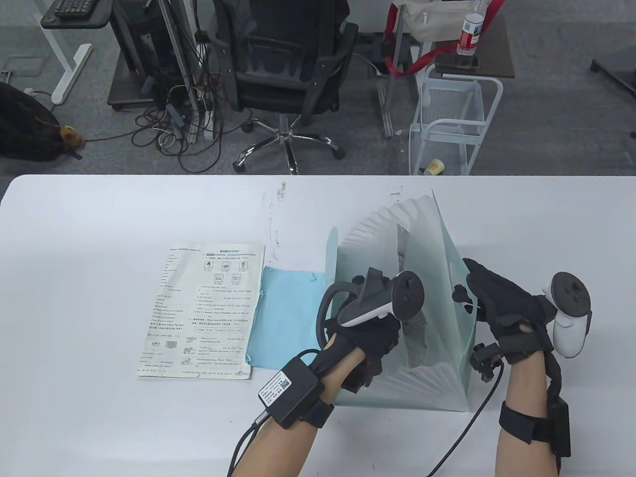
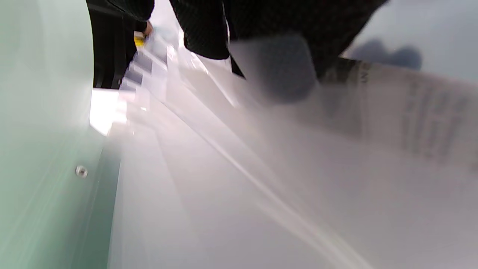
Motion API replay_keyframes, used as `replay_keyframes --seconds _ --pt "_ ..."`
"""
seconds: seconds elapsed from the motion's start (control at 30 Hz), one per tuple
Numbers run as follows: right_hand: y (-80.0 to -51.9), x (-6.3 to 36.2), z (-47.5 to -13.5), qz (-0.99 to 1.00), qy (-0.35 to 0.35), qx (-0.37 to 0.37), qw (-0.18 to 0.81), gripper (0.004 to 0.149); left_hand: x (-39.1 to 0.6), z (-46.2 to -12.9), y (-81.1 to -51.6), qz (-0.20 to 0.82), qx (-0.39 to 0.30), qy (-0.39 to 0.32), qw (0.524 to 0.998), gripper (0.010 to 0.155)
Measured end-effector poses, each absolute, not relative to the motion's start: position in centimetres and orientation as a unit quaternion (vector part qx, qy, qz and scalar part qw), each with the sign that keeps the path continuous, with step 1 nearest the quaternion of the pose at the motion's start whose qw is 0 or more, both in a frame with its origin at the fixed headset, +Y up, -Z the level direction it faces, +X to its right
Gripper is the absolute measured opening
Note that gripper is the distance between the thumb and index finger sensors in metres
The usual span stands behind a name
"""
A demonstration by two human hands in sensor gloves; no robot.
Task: Pull documents from accordion folder and sort
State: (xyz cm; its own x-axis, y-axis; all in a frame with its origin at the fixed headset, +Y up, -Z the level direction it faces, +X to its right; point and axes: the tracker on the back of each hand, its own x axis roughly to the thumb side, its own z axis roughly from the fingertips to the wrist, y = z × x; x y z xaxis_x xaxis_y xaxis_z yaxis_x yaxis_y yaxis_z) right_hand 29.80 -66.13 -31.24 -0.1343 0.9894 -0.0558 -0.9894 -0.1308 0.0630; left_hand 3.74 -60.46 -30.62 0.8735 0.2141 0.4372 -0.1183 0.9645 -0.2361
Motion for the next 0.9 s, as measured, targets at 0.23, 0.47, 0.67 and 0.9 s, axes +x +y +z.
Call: replay_keyframes --seconds 0.23,0.47,0.67,0.9 --pt "-66.1 29.9 -31.2 0.750 0.044 0.000 0.660 0.063 0.8 -29.4 -57.5 0.097 -0.016 -0.235 0.967 0.045" --pt "-66.2 29.9 -31.3 0.753 0.045 0.001 0.657 0.063 -0.8 -29.0 -56.8 0.118 -0.007 -0.266 0.957 0.042" --pt "-66.3 29.8 -31.4 0.756 0.044 0.001 0.653 0.063 -0.8 -29.0 -57.0 0.140 0.049 -0.288 0.946 0.040" --pt "-66.3 29.8 -31.4 0.757 0.048 0.003 0.652 0.063 -1.3 -28.8 -57.3 0.111 0.084 -0.292 0.946 0.040"
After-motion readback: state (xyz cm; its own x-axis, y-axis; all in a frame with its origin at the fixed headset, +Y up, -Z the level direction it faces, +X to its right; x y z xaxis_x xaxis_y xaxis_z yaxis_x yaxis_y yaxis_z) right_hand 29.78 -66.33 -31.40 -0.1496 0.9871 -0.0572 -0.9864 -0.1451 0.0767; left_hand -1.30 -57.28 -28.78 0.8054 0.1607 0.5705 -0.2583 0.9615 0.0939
